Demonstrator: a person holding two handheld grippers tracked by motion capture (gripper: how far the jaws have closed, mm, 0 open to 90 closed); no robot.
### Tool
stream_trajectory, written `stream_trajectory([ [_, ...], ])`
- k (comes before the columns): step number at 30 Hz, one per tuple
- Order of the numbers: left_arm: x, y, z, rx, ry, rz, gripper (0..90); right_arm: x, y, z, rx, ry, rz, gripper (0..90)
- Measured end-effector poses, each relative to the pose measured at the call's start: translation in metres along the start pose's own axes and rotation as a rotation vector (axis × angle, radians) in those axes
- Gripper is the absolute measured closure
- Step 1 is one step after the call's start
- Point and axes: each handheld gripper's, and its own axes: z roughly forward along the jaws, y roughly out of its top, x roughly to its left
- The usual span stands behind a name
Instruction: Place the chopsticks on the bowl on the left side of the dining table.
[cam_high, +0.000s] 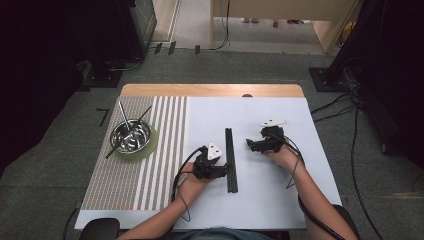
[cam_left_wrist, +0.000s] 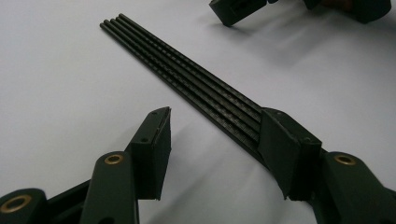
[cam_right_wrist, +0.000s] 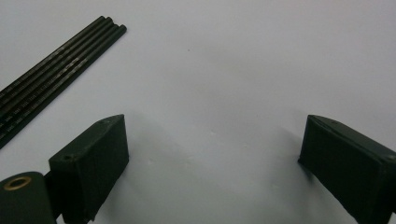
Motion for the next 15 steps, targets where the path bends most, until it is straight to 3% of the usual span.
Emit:
stream_trajectory([
  [9, 0.0014, 0.0006, -0.0005, 0.009, -0.006, -0.026, 46.8, 0.0, 0.0001, 0.0, 0.001, 0.0, 0.001, 7.5],
  [15, 0.0008, 0.0013, -0.0017, 0.017, -0.009, -0.031, 54.1, 0.0, 0.0001, 0.0, 0.001, 0.0, 0.001, 7.5],
])
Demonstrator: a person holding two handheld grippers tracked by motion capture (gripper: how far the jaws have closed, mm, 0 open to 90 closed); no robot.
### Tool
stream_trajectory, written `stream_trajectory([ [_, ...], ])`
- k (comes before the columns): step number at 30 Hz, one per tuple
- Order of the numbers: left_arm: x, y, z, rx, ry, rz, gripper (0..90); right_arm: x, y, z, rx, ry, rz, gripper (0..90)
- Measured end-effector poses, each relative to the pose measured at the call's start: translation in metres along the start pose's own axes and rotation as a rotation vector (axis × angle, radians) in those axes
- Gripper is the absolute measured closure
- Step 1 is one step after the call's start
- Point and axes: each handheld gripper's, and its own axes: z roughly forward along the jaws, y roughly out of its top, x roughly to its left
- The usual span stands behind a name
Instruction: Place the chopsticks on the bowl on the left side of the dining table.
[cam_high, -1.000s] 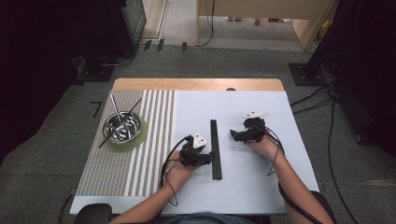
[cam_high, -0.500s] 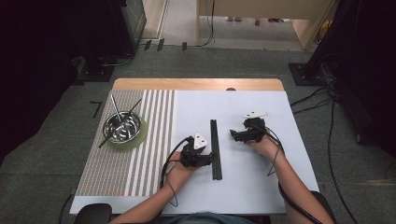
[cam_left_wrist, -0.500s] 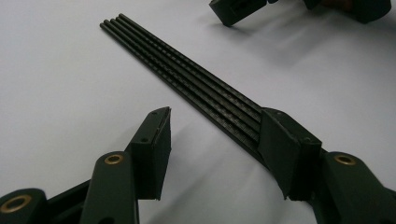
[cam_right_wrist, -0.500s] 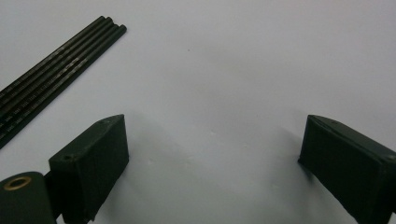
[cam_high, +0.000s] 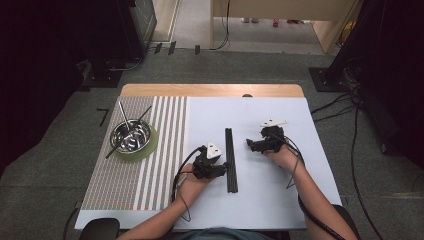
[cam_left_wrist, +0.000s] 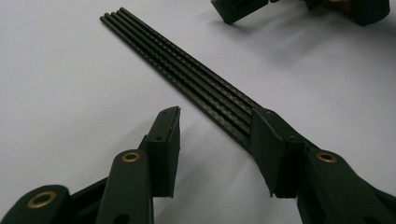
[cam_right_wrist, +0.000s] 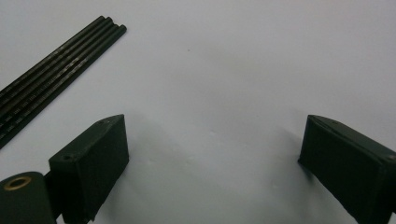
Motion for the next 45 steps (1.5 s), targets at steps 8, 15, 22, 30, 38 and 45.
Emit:
stream_trajectory([
  [8, -0.0002, 0.0003, -0.0003, 0.005, -0.009, -0.007, 55.9, 0.0, 0.0, 0.0, 0.0, 0.0, 0.0, 7.4],
  [15, -0.0034, 0.0004, 0.0, 0.005, -0.013, 0.004, 57.1, -0.0001, 0.0, 0.0, 0.0, 0.0, -0.002, 7.4],
  [22, -0.0037, 0.0006, -0.0005, 0.006, -0.013, 0.009, 57.5, 0.0, -0.0001, 0.0, 0.0, 0.0, 0.0, 7.5],
  [30, -0.0014, 0.0005, -0.0016, 0.024, -0.007, -0.014, 60.2, 0.0001, 0.0, 0.0, 0.001, 0.0, 0.001, 7.5],
  [38, -0.0019, 0.001, -0.0025, 0.021, -0.009, -0.024, 61.8, 0.0, 0.0, 0.0, 0.001, 0.0, 0.0, 7.4],
  [45, -0.0062, 0.0031, -0.0025, 0.01, -0.012, -0.009, 59.0, -0.0001, -0.0001, 0.0001, -0.001, 0.0, -0.002, 7.5],
])
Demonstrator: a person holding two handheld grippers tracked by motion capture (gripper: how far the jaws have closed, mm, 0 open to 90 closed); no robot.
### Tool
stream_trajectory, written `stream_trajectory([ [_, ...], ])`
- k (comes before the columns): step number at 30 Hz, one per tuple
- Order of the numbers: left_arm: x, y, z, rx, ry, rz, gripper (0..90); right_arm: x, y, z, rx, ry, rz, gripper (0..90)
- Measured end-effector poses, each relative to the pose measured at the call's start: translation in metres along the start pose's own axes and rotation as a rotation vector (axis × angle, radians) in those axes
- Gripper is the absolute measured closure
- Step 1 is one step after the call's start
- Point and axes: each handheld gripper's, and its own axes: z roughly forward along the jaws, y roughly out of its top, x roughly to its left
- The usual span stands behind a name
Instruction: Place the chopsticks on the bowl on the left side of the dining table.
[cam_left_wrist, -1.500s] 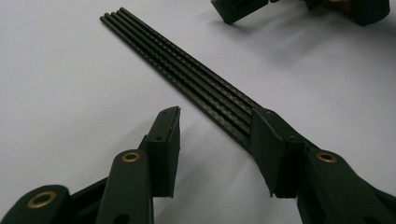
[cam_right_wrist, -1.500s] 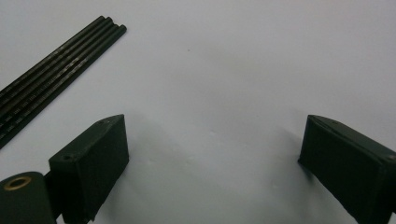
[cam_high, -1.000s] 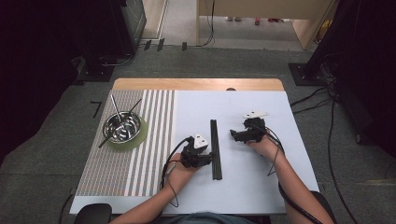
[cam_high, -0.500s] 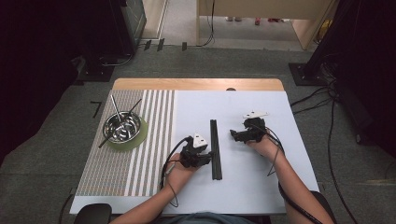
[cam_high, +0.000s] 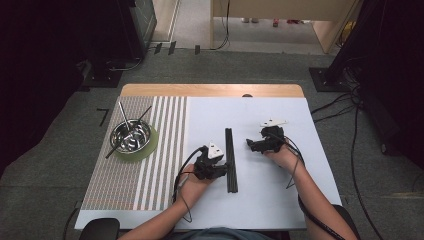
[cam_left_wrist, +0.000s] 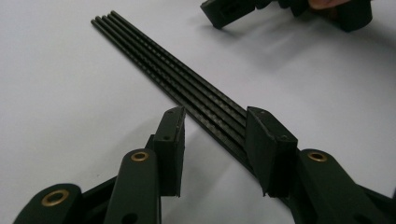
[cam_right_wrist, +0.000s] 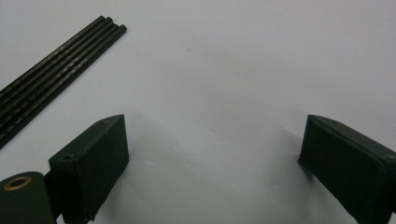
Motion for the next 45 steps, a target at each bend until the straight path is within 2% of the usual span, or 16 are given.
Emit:
stream_trajectory([
  [10, -0.001, -0.002, 0.004, 0.005, -0.004, 0.007, 58.9, 0.0, 0.0, 0.0, 0.002, 0.0, 0.002, 7.5],
  [19, -0.002, -0.003, 0.004, 0.019, 0.015, 0.024, 61.5, 0.0, 0.0, 0.0, 0.001, 0.0, 0.001, 7.4],
  [26, 0.005, -0.002, 0.0, 0.047, 0.009, -0.004, 73.9, 0.0, 0.0, 0.0, 0.001, 0.0, 0.003, 7.5],
  [31, 0.014, 0.001, -0.003, 0.076, -0.036, -0.048, 77.5, 0.0, 0.0, 0.0, 0.001, 0.0, 0.002, 7.5],
  [34, 0.019, 0.001, -0.005, 0.079, -0.031, -0.05, 78.9, 0.0, 0.0, 0.0, 0.0, -0.001, 0.001, 7.5],
  [37, 0.022, 0.002, -0.007, 0.081, -0.007, -0.035, 80.7, 0.0, 0.0, 0.0, 0.0, 0.001, 0.0, 7.5],
  [42, 0.028, 0.0, -0.008, 0.084, -0.005, -0.053, 80.4, 0.0, 0.0, 0.0, 0.001, 0.0, 0.002, 7.5],
  [45, 0.026, 0.001, -0.008, 0.088, 0.019, -0.025, 80.2, 0.0, 0.0, 0.0, 0.001, 0.0, 0.001, 7.5],
])
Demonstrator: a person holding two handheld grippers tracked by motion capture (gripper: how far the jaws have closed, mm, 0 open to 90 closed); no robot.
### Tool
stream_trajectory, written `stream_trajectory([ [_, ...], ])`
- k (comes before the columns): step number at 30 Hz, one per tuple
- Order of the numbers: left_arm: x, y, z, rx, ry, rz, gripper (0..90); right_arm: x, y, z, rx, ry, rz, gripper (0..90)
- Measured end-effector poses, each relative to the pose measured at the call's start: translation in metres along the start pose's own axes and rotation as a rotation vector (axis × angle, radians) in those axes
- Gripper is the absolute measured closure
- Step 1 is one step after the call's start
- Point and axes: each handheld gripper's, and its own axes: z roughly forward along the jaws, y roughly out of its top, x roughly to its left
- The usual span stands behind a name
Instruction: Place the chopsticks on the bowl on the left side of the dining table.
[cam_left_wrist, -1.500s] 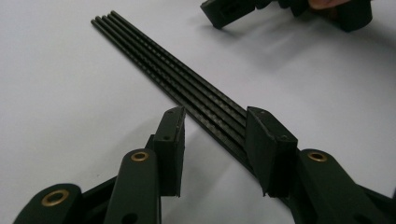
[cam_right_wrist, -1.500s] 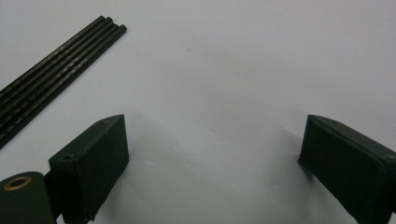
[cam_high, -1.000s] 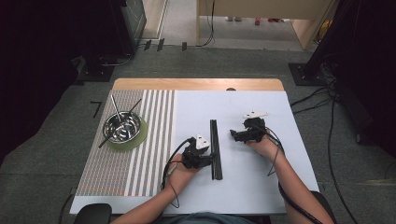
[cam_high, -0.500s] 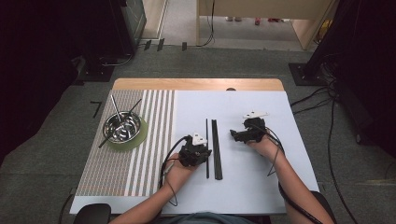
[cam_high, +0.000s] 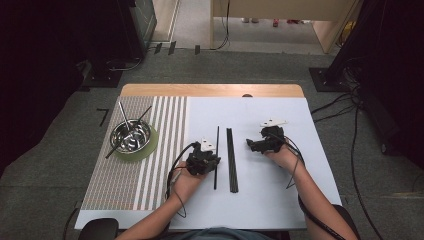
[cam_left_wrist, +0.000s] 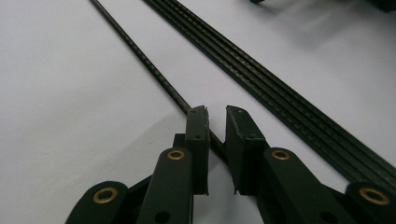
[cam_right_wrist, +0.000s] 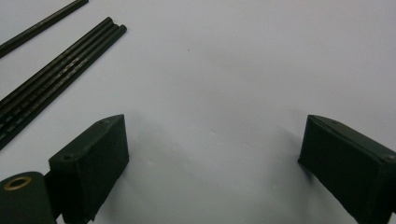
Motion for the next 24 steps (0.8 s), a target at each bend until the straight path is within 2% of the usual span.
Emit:
stream_trajectory([
  [5, 0.006, 0.001, -0.001, 0.012, 0.003, -0.006, 80.6, 0.0, 0.0, 0.0, 0.0, 0.0, 0.0, 7.5],
  [14, 0.021, 0.002, -0.005, 0.02, 0.038, -0.011, 81.7, 0.0, 0.0, 0.0, 0.0, 0.0, 0.0, 7.5],
  [24, 0.042, 0.001, -0.008, 0.015, 0.087, -0.052, 82.4, 0.0, 0.0, 0.0, 0.0, 0.0, 0.0, 7.5],
])
